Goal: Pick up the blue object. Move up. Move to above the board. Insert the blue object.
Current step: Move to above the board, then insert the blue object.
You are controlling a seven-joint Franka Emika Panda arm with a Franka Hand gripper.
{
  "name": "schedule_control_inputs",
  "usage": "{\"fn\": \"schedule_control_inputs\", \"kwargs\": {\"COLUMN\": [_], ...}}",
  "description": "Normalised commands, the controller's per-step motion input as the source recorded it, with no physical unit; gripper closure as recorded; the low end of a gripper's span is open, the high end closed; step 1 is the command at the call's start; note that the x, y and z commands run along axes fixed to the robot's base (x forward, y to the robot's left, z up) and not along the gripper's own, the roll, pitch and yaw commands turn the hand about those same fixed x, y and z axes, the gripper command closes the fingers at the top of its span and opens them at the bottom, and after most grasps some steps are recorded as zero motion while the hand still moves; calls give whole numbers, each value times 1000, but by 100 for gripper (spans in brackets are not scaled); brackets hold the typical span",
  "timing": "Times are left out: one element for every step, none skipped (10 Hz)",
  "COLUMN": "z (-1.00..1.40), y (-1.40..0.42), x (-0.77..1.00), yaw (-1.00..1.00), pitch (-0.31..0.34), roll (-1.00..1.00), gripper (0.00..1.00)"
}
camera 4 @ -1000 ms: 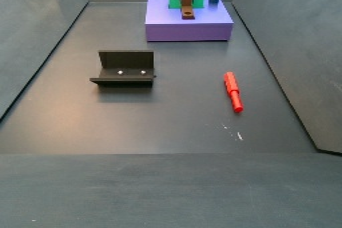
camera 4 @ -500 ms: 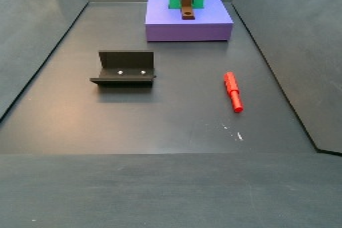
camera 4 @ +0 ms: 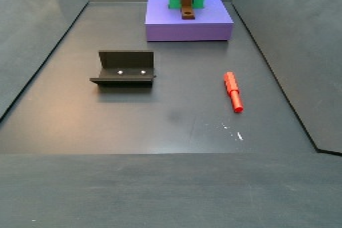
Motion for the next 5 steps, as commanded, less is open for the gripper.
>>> {"fn": "schedule_control_inputs", "kwargs": {"z": [201, 79, 50, 0, -211], "y": [-1400, -500, -248, -23, -386], "x": [245, 124, 99, 0, 26], "yaw": [9, 8, 9, 0, 0], "pitch": [161, 165, 153, 0, -43], "roll": [12, 20, 18, 0, -21], "gripper": [100, 100, 100, 100, 100]}}
